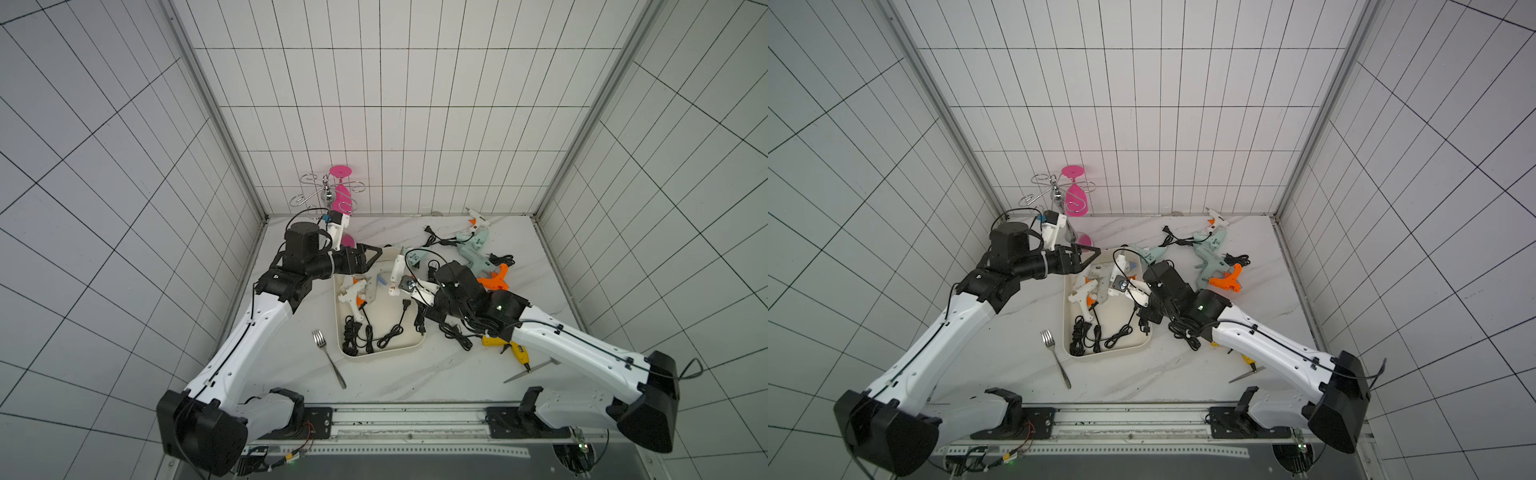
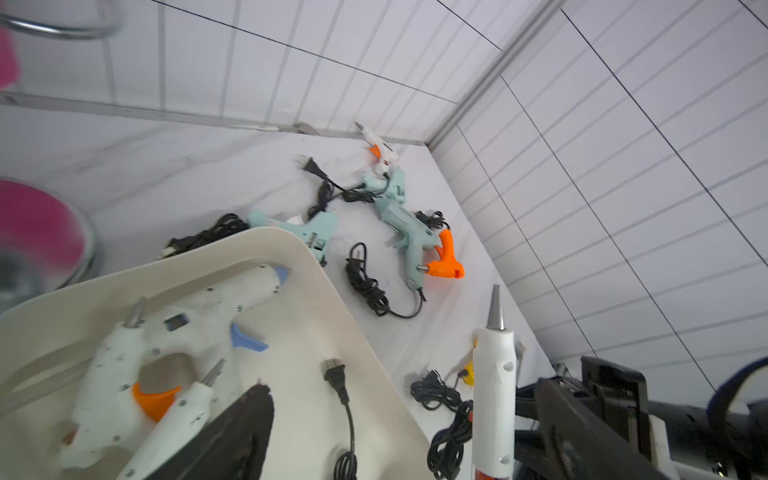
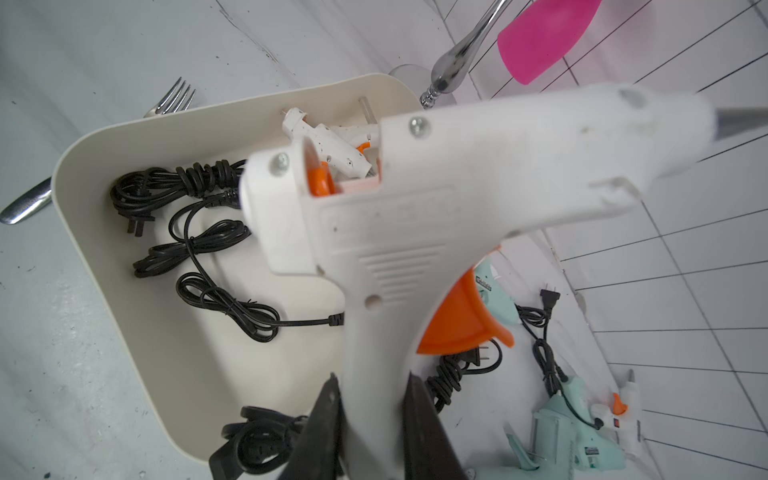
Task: Put the hot melt glue gun into the storage box
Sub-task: Place the hot melt adhesive gun in the storage box.
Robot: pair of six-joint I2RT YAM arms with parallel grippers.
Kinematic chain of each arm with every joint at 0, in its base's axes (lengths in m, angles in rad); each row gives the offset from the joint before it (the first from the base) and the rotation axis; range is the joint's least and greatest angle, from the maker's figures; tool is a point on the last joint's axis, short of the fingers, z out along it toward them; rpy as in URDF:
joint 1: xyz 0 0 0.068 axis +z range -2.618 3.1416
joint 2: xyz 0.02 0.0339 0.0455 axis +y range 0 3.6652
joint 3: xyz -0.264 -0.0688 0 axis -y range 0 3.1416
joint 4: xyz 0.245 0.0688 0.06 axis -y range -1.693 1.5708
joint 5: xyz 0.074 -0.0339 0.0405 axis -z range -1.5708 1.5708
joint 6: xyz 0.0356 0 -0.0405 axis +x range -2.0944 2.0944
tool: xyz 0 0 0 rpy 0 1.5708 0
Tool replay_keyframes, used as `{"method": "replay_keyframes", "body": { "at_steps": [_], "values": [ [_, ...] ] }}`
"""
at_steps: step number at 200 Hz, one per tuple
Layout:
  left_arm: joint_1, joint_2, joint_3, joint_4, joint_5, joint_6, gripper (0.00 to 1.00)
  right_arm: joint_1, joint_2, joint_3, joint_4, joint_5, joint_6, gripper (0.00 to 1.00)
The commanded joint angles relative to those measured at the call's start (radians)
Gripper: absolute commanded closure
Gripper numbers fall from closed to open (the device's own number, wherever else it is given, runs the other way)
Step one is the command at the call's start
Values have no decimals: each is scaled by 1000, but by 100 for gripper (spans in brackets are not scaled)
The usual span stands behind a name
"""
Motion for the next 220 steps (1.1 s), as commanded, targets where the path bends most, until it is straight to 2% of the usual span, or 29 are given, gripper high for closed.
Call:
{"method": "replay_keyframes", "body": {
  "at_steps": [1,31,63,83,107,140,194,220],
  "values": [
    [22,-87,-43,-2,-312,-33,1,1,75,89,24,8,173,82],
    [68,-134,-39,-118,-471,-36,1,15,235,266,-56,4,346,81],
    [85,-168,-46,-157,-502,-18,1,43,377,425,-108,55,457,80],
    [91,-185,-56,-171,-524,-15,1,57,456,500,-162,45,523,79],
    [101,-196,-71,-187,-526,-16,1,111,517,513,-194,116,563,80],
    [103,-194,-95,-200,-526,-16,1,163,610,545,-280,80,711,82],
    [105,-207,-142,-211,-550,-5,1,220,725,545,-364,86,855,85],
    [105,-210,-148,-213,-544,0,1,255,766,581,-383,79,866,87]
  ]
}}
